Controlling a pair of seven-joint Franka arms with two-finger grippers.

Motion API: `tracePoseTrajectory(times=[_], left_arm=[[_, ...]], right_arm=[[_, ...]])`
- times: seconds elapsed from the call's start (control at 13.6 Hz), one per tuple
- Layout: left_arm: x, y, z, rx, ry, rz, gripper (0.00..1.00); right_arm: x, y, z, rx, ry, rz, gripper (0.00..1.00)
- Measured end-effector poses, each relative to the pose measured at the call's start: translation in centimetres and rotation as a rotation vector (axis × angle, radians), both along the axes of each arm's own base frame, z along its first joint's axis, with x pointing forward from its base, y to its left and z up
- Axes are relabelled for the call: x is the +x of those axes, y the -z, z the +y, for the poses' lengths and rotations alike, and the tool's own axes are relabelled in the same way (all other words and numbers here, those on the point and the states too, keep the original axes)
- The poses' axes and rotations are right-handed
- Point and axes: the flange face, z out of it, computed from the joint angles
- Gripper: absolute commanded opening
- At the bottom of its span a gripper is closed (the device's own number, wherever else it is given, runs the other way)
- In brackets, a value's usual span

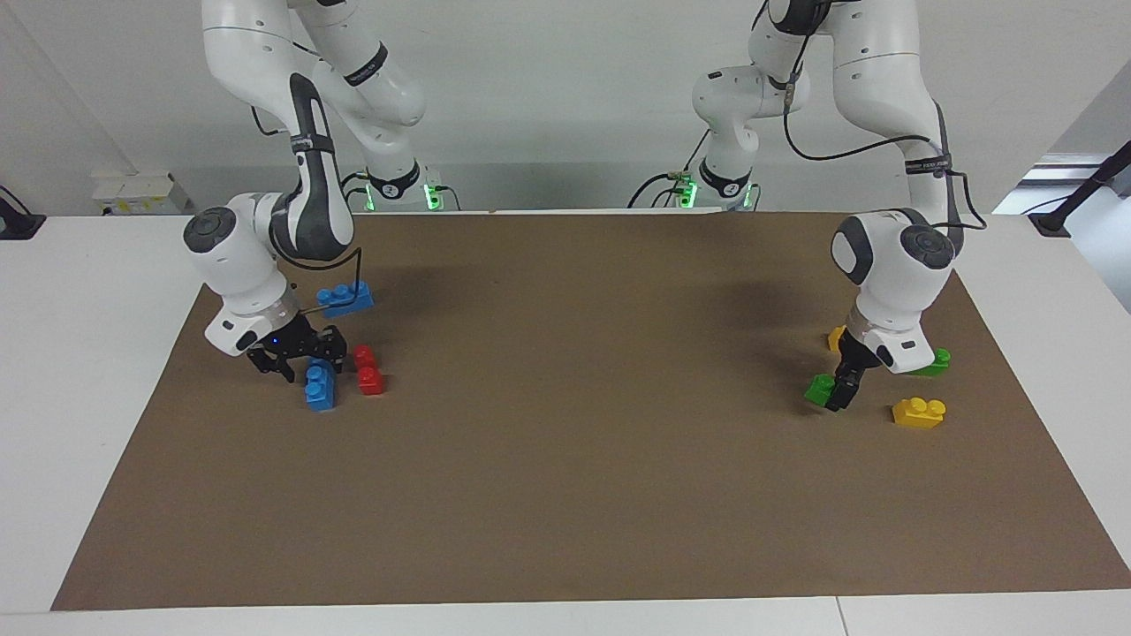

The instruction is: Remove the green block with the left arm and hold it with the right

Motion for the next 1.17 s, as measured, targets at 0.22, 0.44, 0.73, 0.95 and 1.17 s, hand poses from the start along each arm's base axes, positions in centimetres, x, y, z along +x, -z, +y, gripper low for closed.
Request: tracePoseTrajectory(times=[0.22,0.44,0.73,0.95,1.17], left_arm=[[0.2,-0.5,0.0,0.001,0.000,-0.007,1.00],[0.8,-3.2,0.1,0.003,-0.001,0.009,1.00],[1.8,-8.0,-0.2,0.007,0.009,0.020,1.00],[2.2,-10.2,-0.4,0.017,0.092,0.048,1.00],[2.1,-13.8,-0.3,0.036,0.243,0.064,1.00]], right_arm=[[1.3,-3.3,-0.6,-0.017,0.009,-0.067,1.00],[2.5,-7.1,-0.7,-0.034,0.008,-0.135,1.00],[3.5,-12.1,0.7,-0.021,-0.030,-0.023,1.00],[2.5,-16.6,1.2,-0.026,-0.040,0.060,1.00],[0.2,-21.8,3.1,-0.047,-0.051,0.108,1.00]])
